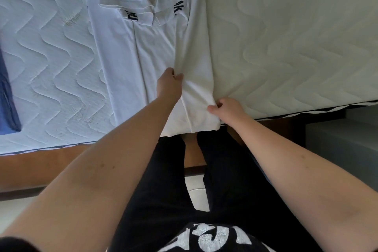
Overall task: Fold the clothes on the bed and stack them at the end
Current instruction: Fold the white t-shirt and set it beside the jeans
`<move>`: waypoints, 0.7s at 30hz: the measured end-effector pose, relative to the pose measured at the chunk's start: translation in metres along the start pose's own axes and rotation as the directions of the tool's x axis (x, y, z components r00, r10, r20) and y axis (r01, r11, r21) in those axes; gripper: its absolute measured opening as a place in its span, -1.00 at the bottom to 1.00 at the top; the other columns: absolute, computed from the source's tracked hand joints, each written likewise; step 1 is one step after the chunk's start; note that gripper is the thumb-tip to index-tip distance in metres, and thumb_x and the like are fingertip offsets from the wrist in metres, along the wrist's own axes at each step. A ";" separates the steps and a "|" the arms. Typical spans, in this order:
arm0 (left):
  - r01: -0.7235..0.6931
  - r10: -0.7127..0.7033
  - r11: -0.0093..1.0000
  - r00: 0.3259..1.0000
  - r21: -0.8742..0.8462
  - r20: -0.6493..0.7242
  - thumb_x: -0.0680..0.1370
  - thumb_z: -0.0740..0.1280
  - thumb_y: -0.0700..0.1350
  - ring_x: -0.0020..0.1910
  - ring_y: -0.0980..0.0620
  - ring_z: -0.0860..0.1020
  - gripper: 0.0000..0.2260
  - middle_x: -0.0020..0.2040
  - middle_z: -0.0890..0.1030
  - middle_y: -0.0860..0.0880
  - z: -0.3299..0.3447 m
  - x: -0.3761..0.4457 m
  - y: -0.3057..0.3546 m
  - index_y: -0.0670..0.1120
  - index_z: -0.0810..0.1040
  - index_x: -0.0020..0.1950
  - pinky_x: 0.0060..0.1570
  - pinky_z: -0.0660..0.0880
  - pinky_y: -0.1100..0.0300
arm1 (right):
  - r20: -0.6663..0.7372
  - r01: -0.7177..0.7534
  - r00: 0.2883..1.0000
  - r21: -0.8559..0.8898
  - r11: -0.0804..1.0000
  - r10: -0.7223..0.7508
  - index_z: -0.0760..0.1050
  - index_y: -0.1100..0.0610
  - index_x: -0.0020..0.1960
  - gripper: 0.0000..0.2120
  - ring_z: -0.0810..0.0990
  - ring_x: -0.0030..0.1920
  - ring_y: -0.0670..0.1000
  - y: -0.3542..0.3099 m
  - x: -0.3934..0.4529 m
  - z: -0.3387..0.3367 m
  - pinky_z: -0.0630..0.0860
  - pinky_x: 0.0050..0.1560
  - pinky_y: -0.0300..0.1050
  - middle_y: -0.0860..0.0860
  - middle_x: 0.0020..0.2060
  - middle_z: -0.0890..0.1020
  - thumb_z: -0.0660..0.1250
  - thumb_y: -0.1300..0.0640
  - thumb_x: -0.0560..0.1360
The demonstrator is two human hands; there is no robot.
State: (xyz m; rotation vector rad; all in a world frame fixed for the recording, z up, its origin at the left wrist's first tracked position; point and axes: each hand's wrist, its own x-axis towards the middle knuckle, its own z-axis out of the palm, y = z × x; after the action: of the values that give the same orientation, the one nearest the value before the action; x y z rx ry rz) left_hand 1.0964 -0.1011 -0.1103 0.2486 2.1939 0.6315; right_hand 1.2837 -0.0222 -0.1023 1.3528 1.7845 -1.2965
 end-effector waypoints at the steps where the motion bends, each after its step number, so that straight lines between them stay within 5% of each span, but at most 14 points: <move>1: 0.007 -0.007 1.000 1.000 -0.019 -0.010 0.60 0.24 -0.02 -0.12 -0.05 0.59 -0.88 -0.15 0.57 0.04 0.000 -0.002 -0.003 -0.05 0.48 -0.01 -0.12 0.57 0.06 | -0.030 -0.007 1.000 -0.012 1.000 0.007 0.52 0.22 -0.10 -0.66 0.59 -0.12 0.15 0.002 -0.002 0.004 0.42 -0.20 -0.02 0.13 -0.16 0.62 0.30 -0.08 0.55; 3: 0.037 -0.036 0.997 0.999 -0.068 0.016 0.60 0.28 0.01 -0.11 -0.03 0.62 -0.88 -0.11 0.59 0.06 0.001 -0.007 -0.009 -0.02 0.48 0.02 -0.02 0.60 -0.01 | -0.083 -0.023 0.996 -0.037 0.999 0.019 0.43 0.14 -0.21 -0.64 0.56 -0.16 0.14 0.005 -0.008 0.012 0.35 -0.30 -0.04 0.06 -0.26 0.55 0.22 -0.13 0.58; 8: 0.055 -0.047 0.998 0.954 -0.019 0.295 0.53 0.43 -0.02 -0.06 -0.06 0.65 -0.72 0.01 0.66 -0.03 0.013 -0.037 -0.030 -0.10 0.55 0.18 0.04 0.61 -0.06 | -0.082 0.036 0.996 0.054 0.998 -0.032 0.51 0.11 0.18 -0.63 0.50 -0.11 -0.02 0.015 -0.019 0.025 0.34 -0.29 -0.22 -0.06 -0.09 0.54 0.21 -0.16 0.60; 11: 0.075 -0.071 0.997 0.955 -0.003 0.288 0.59 0.33 -0.06 -0.04 -0.12 0.63 -0.80 0.00 0.66 -0.10 0.014 -0.048 -0.041 -0.14 0.58 0.12 0.09 0.58 -0.12 | -0.042 0.045 0.998 0.177 0.983 -0.038 0.53 0.09 0.25 -0.60 0.55 -0.06 -0.06 0.018 -0.020 0.025 0.38 -0.25 -0.32 -0.08 -0.01 0.59 0.22 -0.17 0.59; 15: 0.112 -0.100 0.993 0.949 -0.025 0.299 0.63 0.25 -0.03 0.08 -0.23 0.58 -0.73 0.09 0.62 -0.23 0.009 -0.053 -0.050 -0.23 0.52 0.15 0.14 0.53 -0.18 | -0.061 0.031 0.998 0.333 0.942 -0.012 0.59 0.04 0.11 -0.64 0.64 -0.04 -0.04 0.003 -0.011 0.019 0.49 -0.14 -0.16 -0.06 -0.01 0.67 0.24 -0.21 0.57; 18: 0.104 -0.079 0.993 0.936 -0.057 0.342 0.61 0.31 -0.04 0.07 -0.16 0.60 -0.74 0.08 0.64 -0.15 0.004 -0.055 -0.057 -0.17 0.53 0.21 0.16 0.54 -0.12 | -0.136 0.039 0.991 0.401 0.915 0.017 0.59 0.02 0.00 -0.73 0.66 -0.08 0.02 -0.013 0.003 0.012 0.55 -0.09 -0.09 -0.07 -0.11 0.67 0.32 -0.17 0.53; 21: 0.053 -0.077 0.995 0.954 0.090 0.291 0.60 0.33 -0.01 -0.02 -0.12 0.62 -0.78 -0.02 0.65 -0.10 0.001 -0.054 -0.066 -0.12 0.57 0.14 0.09 0.56 -0.07 | -0.250 -0.022 0.961 0.354 0.935 0.117 0.54 0.06 0.04 -0.73 0.58 -0.11 0.00 -0.021 0.015 0.012 0.44 -0.12 -0.14 -0.08 -0.14 0.60 0.39 -0.11 0.49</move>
State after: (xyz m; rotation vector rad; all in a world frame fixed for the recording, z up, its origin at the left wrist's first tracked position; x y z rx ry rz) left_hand 1.1347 -0.1777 -0.1093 0.2914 1.9337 0.4381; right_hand 1.2579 -0.0274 -0.1119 1.8473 1.7092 -1.5017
